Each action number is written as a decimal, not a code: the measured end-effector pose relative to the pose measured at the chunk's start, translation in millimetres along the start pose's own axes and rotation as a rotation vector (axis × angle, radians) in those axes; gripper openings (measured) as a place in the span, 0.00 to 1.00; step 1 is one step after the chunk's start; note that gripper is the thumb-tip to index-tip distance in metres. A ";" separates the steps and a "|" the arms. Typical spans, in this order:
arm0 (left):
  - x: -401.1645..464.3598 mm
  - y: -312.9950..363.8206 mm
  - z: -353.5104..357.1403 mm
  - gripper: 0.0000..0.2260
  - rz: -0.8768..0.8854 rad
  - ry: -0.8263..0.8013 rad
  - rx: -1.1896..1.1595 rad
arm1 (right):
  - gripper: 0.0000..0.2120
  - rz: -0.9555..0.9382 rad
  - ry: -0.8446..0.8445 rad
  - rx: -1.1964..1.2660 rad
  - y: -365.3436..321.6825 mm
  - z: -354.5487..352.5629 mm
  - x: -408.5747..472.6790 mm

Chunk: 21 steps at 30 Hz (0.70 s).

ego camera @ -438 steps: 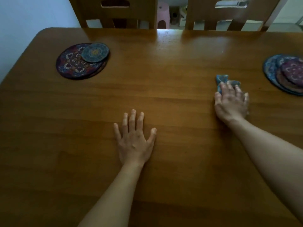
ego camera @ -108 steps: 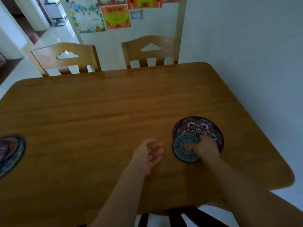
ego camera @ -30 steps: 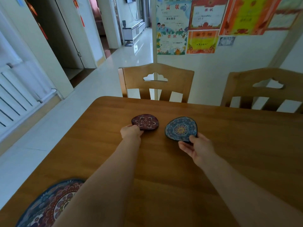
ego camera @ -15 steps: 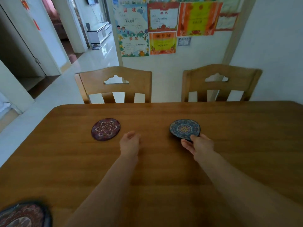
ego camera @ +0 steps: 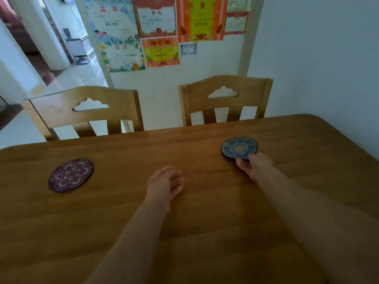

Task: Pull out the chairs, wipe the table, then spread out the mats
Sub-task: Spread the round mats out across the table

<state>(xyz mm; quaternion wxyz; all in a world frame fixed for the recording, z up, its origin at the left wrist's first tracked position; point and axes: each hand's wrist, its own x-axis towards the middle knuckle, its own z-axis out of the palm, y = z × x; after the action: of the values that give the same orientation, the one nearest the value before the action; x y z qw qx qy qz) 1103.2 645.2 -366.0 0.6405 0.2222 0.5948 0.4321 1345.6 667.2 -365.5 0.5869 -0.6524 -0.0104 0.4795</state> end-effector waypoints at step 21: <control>-79.6 -27.7 30.1 0.06 -0.027 -0.092 0.100 | 0.14 -0.185 -0.037 -0.457 -20.2 -62.1 -20.6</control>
<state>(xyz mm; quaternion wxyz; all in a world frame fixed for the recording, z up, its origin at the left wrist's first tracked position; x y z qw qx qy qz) 1146.3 572.4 -336.9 0.6609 0.2656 0.5885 0.3826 1385.1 614.7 -346.4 0.4651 -0.7556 -0.1888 0.4207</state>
